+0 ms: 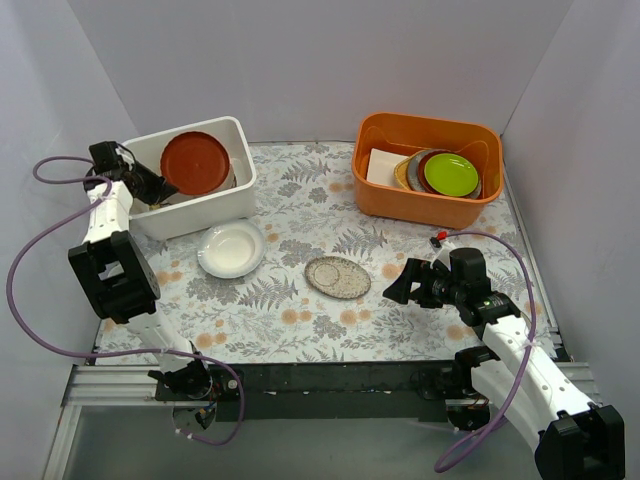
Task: Place the plates into the plastic bin on the countertop
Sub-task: Place the plate in the plastic bin, then pick up the plate at the center of the board, then place the plate in the plastic bin.
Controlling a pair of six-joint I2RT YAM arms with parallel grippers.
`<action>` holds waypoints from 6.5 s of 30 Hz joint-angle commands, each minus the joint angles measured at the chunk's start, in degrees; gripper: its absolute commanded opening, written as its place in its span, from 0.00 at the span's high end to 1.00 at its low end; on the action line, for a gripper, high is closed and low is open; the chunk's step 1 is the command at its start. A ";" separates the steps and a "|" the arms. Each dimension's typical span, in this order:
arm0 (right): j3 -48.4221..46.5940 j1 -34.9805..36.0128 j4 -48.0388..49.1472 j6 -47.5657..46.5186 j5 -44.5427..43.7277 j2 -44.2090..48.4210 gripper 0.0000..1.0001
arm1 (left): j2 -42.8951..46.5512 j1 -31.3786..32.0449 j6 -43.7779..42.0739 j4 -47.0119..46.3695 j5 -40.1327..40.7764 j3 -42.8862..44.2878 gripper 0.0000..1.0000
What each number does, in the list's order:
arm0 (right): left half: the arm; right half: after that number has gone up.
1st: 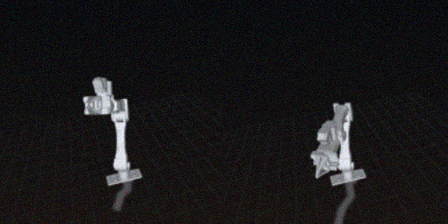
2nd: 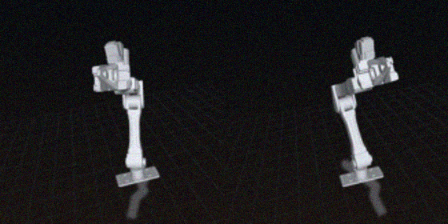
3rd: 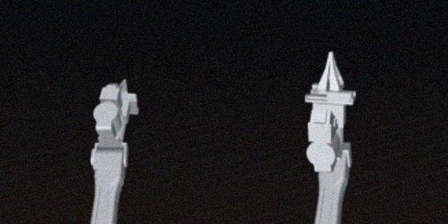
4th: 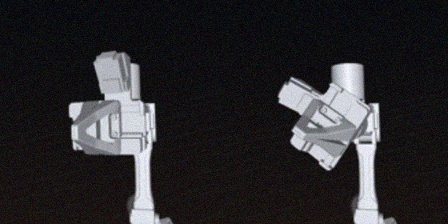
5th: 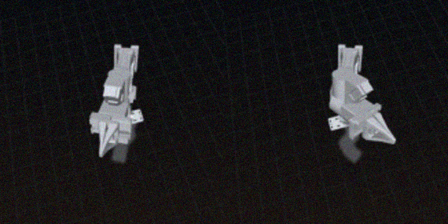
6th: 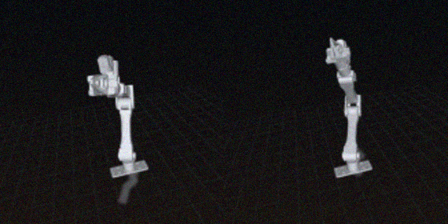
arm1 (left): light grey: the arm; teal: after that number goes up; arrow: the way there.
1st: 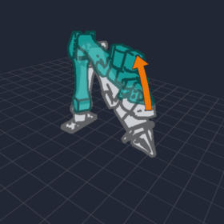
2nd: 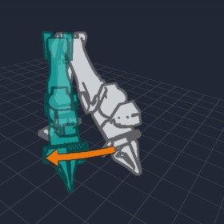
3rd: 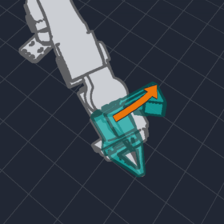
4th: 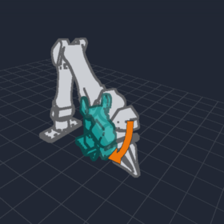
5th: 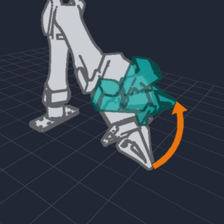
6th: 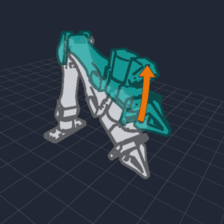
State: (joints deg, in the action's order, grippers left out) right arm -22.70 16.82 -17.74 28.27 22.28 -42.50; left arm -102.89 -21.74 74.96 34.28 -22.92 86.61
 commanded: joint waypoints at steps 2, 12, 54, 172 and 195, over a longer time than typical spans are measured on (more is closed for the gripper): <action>-0.07 -0.30 2.71 -0.76 0.74 -0.13 0.05 | 1.12 -1.11 -0.43 -1.49 -0.19 -2.14 0.99; 0.02 -0.30 2.01 -1.03 0.48 0.23 0.04 | 0.41 -1.64 -0.95 -1.94 -1.34 -2.23 0.83; -9.90 20.87 14.83 9.86 -4.44 -19.10 0.02 | 46.89 3.63 3.52 0.53 -12.50 -33.94 0.16; -8.77 27.13 16.95 9.35 -10.77 -19.64 0.02 | 62.46 19.54 22.77 -3.87 -4.59 -51.54 1.00; -8.42 26.51 16.42 8.56 -10.77 -19.64 0.02 | 47.79 19.54 17.59 -5.54 -1.08 -31.07 1.00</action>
State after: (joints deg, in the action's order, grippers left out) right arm -31.57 43.81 -1.76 38.26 11.92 -62.89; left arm -53.91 -2.13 94.13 34.68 -23.64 49.84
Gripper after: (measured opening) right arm 0.982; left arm 0.051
